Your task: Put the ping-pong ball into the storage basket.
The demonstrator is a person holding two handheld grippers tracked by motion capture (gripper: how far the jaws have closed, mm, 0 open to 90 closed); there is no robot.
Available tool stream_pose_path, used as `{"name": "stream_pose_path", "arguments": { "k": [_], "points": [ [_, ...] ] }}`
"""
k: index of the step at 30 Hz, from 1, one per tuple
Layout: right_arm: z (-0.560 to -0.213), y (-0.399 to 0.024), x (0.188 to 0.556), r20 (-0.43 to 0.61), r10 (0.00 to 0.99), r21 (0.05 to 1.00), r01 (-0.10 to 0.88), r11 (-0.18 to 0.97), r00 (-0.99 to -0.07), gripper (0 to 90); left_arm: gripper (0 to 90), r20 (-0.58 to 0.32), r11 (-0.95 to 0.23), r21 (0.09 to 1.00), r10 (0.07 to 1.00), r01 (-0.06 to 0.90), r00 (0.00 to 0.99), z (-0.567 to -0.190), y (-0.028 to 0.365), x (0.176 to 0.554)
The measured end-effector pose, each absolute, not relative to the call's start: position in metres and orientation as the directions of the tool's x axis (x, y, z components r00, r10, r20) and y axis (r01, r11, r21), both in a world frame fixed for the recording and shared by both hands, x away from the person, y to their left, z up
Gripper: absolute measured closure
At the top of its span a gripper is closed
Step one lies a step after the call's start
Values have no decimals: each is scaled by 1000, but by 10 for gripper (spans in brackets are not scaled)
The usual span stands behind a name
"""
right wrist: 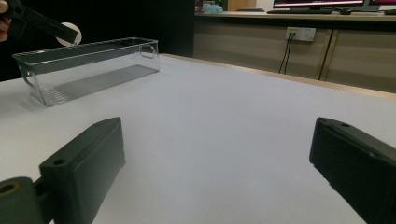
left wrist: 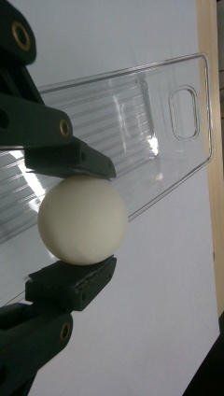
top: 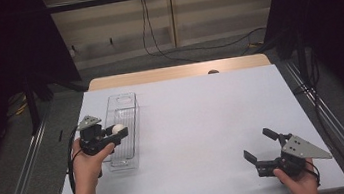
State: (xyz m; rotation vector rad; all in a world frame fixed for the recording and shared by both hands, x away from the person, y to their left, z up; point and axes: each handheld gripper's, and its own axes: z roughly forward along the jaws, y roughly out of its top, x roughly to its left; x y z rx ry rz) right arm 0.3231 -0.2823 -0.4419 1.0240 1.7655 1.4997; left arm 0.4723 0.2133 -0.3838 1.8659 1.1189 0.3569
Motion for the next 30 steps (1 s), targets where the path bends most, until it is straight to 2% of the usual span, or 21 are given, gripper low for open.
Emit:
{"name": "stream_pose_path", "arguments": {
  "k": [30],
  "points": [
    [-441, -283, 323, 39, 855, 984, 170, 58, -517, 31, 511, -166, -190, 805, 837, 561, 522, -392, 216, 475]
  ]
}}
